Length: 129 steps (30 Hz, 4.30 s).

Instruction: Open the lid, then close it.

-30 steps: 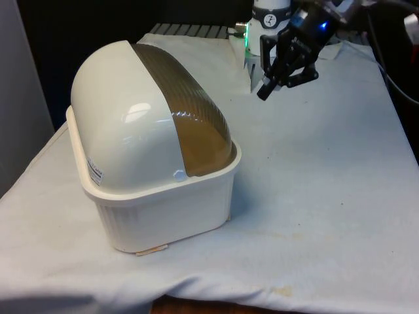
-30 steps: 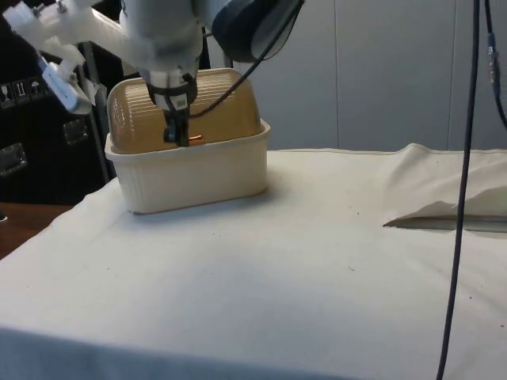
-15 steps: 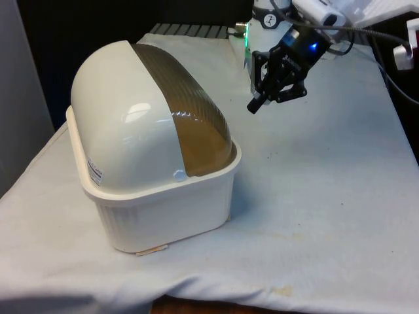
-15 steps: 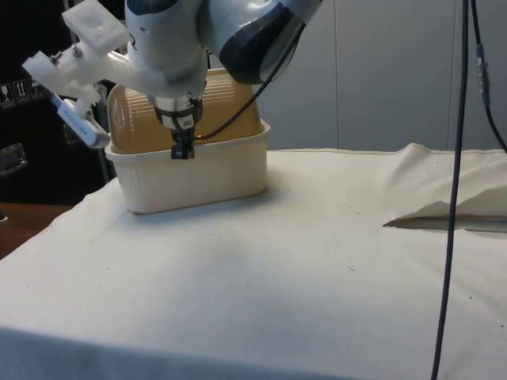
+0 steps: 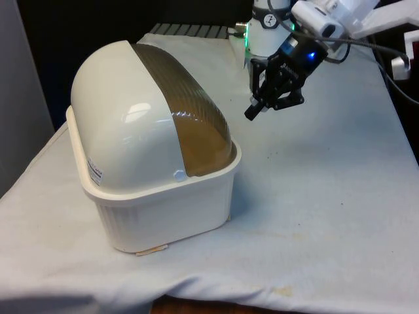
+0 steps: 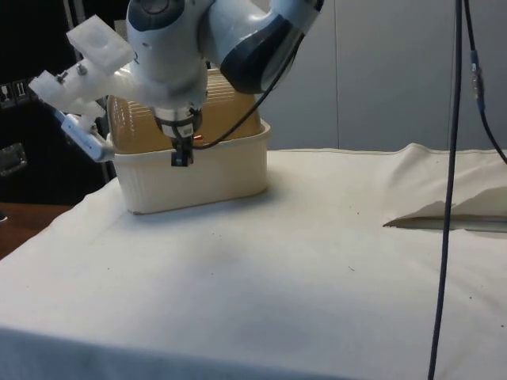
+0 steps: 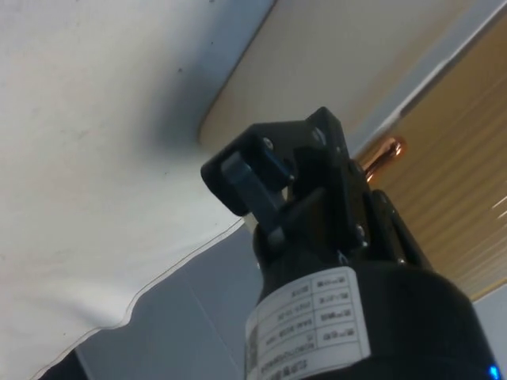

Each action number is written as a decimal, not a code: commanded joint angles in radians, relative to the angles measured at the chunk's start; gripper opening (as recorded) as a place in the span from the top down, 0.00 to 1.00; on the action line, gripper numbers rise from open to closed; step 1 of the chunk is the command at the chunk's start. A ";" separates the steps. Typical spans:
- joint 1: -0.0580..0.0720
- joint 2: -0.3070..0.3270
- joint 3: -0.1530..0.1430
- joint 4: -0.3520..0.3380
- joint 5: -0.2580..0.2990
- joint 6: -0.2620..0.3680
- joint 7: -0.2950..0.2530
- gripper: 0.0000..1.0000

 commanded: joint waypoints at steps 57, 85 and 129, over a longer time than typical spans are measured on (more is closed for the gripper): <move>-0.006 0.006 -0.078 -0.024 -0.150 0.053 -0.005 1.00; -0.003 -0.020 -0.087 -0.029 -0.193 0.045 0.001 1.00; 0.006 -0.094 -0.100 0.006 -0.258 -0.105 -0.032 1.00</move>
